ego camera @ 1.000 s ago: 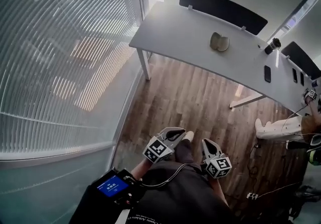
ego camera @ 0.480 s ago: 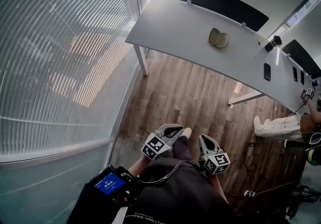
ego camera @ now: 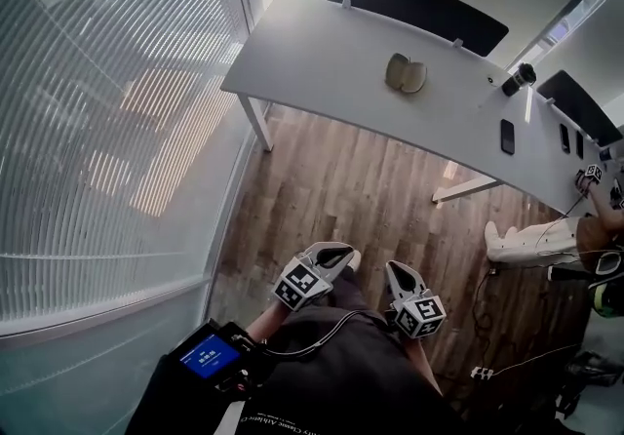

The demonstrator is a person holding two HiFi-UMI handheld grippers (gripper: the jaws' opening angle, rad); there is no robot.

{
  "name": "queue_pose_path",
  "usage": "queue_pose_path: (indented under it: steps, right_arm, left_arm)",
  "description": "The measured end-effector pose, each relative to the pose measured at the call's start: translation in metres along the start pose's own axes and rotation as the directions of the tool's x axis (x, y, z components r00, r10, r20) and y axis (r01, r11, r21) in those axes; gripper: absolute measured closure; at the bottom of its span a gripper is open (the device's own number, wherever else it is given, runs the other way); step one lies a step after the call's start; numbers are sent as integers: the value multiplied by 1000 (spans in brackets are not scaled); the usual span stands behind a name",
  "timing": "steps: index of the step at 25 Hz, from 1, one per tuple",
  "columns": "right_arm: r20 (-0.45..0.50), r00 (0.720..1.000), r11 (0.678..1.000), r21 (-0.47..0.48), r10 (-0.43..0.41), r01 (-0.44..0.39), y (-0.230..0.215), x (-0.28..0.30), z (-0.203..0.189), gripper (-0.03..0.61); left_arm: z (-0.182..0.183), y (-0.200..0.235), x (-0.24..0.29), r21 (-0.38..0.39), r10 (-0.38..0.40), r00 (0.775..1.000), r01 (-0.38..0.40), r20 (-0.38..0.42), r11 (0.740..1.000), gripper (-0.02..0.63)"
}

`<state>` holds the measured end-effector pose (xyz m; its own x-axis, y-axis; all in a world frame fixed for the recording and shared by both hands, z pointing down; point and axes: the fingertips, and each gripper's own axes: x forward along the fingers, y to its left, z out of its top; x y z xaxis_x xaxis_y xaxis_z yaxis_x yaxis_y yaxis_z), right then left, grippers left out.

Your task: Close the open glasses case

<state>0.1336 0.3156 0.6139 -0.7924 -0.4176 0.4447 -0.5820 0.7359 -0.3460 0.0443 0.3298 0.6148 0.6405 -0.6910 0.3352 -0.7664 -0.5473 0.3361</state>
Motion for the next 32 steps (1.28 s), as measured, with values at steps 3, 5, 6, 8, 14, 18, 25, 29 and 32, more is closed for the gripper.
queue_pose_path:
  steps: [3, 5, 6, 8, 14, 18, 25, 29, 32]
  right_arm:
    - [12, 1000, 1000, 4, -14, 14, -19, -3, 6, 574]
    - [19, 1000, 1000, 5, -21, 21, -34, -4, 10, 574]
    - [25, 999, 1000, 8, -25, 25, -41, -5, 12, 574]
    - [36, 999, 999, 15, -33, 32, -54, -7, 15, 574]
    - [69, 996, 998, 36, -59, 57, -102, -16, 34, 574]
    - [109, 992, 996, 65, -71, 64, -133, -19, 47, 574]
    - [139, 985, 989, 114, -104, 88, -179, -22, 53, 574]
    - [157, 982, 990, 110, -106, 89, -186, -20, 59, 574]
    - [161, 980, 988, 119, -119, 100, -196, -22, 58, 574]
  left_arm:
    - [6, -1, 20, 4, -9, 1000, 9, -15, 1000, 607]
    - [11, 1, 34, 12, -12, 1000, 12, -15, 1000, 607]
    - [13, 2, 40, 19, -12, 1000, 12, -16, 1000, 607]
    - [16, 3, 51, 28, -13, 1000, 14, -20, 1000, 607]
    - [31, 1, 90, 38, -15, 999, 17, -49, 999, 607]
    - [41, -3, 115, 64, -17, 997, 22, -78, 998, 607]
    - [52, -9, 135, 131, -4, 991, 21, -133, 991, 607]
    - [62, 7, 133, 104, 42, 992, -30, -115, 994, 607]
    - [67, 12, 139, 129, 75, 990, -59, -122, 990, 607]
